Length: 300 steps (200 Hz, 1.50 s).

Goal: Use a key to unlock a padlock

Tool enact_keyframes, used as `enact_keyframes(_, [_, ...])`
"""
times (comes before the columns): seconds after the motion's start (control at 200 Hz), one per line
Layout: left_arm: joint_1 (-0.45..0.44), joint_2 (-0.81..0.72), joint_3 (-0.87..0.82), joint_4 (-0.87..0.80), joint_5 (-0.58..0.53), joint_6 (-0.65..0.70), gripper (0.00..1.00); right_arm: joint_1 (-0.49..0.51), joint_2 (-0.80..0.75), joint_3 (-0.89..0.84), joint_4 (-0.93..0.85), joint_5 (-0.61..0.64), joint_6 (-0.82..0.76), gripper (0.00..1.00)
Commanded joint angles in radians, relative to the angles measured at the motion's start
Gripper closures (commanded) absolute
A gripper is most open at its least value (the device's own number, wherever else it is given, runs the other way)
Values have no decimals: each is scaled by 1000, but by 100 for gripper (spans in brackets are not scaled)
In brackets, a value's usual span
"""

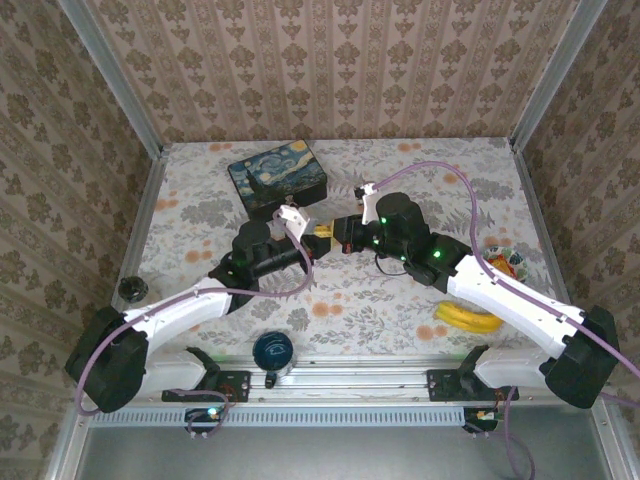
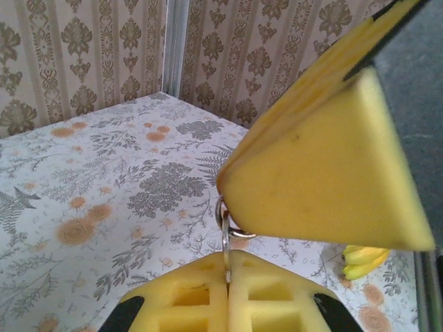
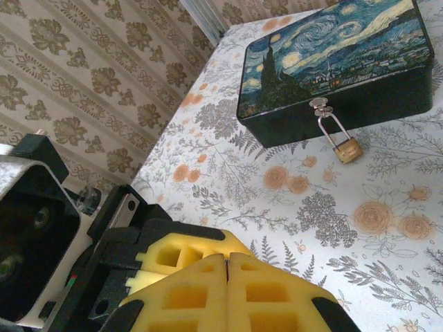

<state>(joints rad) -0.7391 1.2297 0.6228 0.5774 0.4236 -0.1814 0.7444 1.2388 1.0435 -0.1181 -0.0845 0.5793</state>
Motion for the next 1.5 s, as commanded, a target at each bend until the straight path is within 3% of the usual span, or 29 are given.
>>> enact_keyframes(0.0, [2,-28,25,-44,-25,88,100,8,-20,48,-32,0,-10,100])
enact_keyframes(0.315, [-16,-201,-100,-51,-184,580,100,6,-14,154,-264,-9,-50,100])
enact_keyframes(0.49, [-28,-242,-107,-67,-254,764,100,4,-7,200,-364,-19,-58,77])
enact_keyframes(0.69, [-80,-255,-110,-44,-395,979,100,-7,-34,245,-484,26,-47,66])
enact_keyframes(0.83, [-150,-208,-112,73,-503,1195,100,-53,-51,231,-477,-62,13,61])
enact_keyframes(1.015, [-244,-133,-81,178,-569,1429,100,-169,-45,183,-379,-329,171,62])
enact_keyframes(1.135, [-294,-39,-90,341,-633,1649,100,-175,-32,204,-475,-301,150,61])
enact_keyframes(1.255, [-322,62,-89,494,-685,1814,100,-177,-46,164,-429,-321,164,59])
enact_keyframes(1.365, [-331,146,-86,667,-693,1899,100,-181,-56,123,-389,-316,169,58])
enact_keyframes(1.495, [-334,183,-71,682,-693,1919,100,-192,-50,85,-366,-316,171,58])
